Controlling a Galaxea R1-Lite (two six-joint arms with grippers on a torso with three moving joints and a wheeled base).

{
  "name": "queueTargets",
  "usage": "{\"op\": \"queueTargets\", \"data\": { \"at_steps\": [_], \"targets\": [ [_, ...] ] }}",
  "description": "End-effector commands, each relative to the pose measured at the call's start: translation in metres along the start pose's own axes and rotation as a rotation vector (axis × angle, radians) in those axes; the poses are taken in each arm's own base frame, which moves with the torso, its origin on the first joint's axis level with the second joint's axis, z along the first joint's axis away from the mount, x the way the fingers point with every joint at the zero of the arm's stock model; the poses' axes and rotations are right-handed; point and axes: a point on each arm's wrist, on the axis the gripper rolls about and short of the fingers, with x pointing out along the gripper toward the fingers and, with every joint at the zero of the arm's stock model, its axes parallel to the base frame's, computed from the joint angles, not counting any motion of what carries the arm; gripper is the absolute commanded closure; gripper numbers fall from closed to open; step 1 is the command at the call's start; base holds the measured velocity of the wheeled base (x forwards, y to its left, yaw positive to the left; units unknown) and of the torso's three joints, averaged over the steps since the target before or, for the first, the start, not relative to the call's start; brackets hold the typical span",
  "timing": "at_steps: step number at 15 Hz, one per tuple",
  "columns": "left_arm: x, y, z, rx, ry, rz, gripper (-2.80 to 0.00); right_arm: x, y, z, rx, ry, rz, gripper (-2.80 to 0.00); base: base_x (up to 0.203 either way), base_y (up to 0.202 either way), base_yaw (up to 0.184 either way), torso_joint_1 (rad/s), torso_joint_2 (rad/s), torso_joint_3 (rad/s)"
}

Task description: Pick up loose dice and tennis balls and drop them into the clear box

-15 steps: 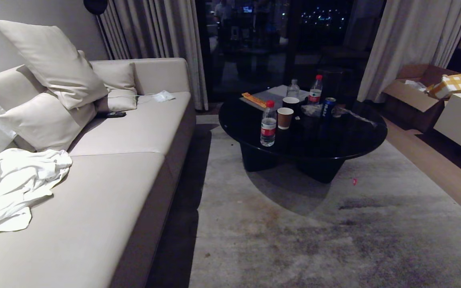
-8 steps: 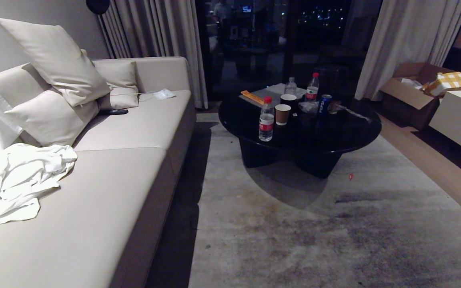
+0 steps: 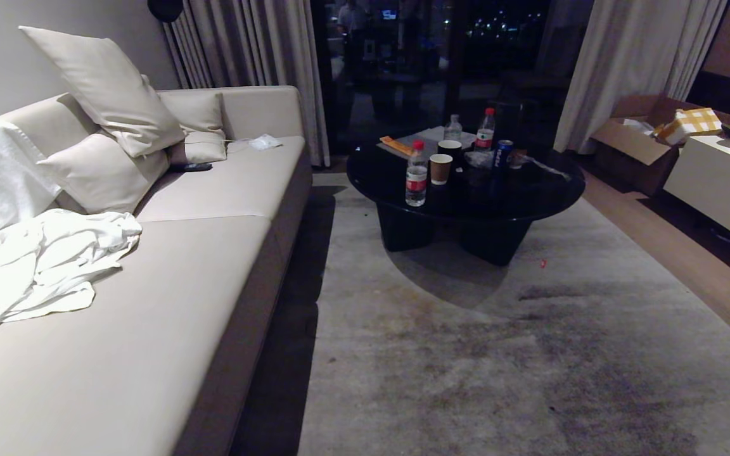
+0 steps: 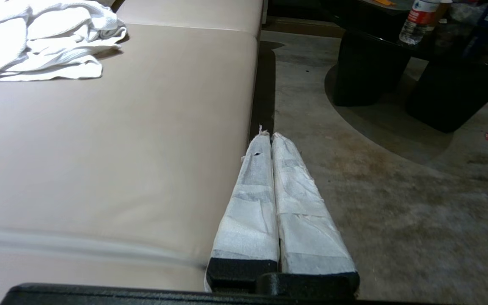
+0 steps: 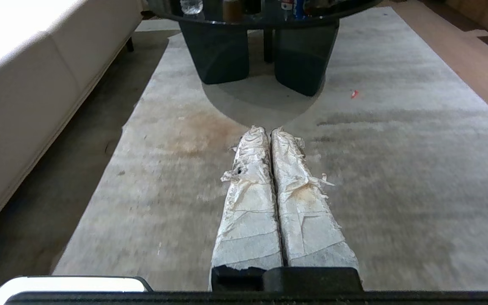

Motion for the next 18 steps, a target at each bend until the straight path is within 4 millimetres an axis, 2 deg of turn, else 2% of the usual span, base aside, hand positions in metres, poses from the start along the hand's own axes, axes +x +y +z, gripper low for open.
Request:
{"op": "queueTargets", "data": {
  "at_steps": [1, 18],
  "targets": [
    [0.0002, 0.0, -0.0004, -0.002, 0.003, 0.001, 0.0, 0.0002, 0.0, -0.0003, 0.0, 0.002, 0.001, 0.0, -0.179, 0.0, -0.002, -0.001, 0.0, 0.001],
    [0.0002, -0.0005, -0.0005, 0.067, 0.004, -0.021, 0.0, 0.0002, 0.0, -0.0003, 0.0, 0.002, 0.001, 0.0, -0.182, 0.0, 0.0, 0.002, 0.0, 0.001]
  ]
}}
